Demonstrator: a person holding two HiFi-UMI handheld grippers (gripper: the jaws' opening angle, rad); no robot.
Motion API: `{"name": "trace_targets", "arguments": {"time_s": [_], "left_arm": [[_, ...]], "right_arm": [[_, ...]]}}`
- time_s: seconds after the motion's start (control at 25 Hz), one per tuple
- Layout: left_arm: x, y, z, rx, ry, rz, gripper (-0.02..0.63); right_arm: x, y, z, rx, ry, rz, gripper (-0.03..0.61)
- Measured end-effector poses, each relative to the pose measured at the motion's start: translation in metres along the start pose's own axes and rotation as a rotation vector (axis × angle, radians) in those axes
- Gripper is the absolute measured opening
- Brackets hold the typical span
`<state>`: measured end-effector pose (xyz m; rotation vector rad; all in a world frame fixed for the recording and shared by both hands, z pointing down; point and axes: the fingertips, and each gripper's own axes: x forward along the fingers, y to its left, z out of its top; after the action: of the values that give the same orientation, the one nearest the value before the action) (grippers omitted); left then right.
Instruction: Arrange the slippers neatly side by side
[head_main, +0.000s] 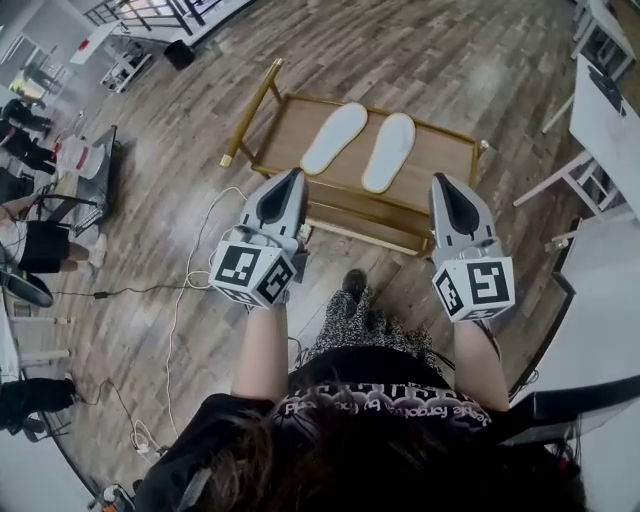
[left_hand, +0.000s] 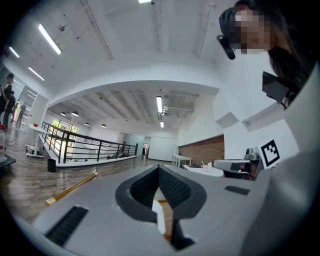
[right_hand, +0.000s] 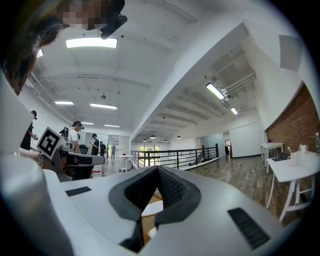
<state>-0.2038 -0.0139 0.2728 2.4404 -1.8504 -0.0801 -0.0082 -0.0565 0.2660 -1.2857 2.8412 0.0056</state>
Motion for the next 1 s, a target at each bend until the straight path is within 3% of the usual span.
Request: {"name": "trace_targets", "arguments": {"time_s": [0.52,1.0], "left_arm": [[0.125,0.083,0.019,0.005,0.000,-0.141,-0.002],[0.166,0.104,-0.008,-0.024,0.059,-0.140,-0.002]], "right_arm": [[0.131,-0.028,0.003,-0.004,0.003,-0.095,0.000],[0.169,-0.055,-0.030,0.030,0.075,-0.095,0.000]]}}
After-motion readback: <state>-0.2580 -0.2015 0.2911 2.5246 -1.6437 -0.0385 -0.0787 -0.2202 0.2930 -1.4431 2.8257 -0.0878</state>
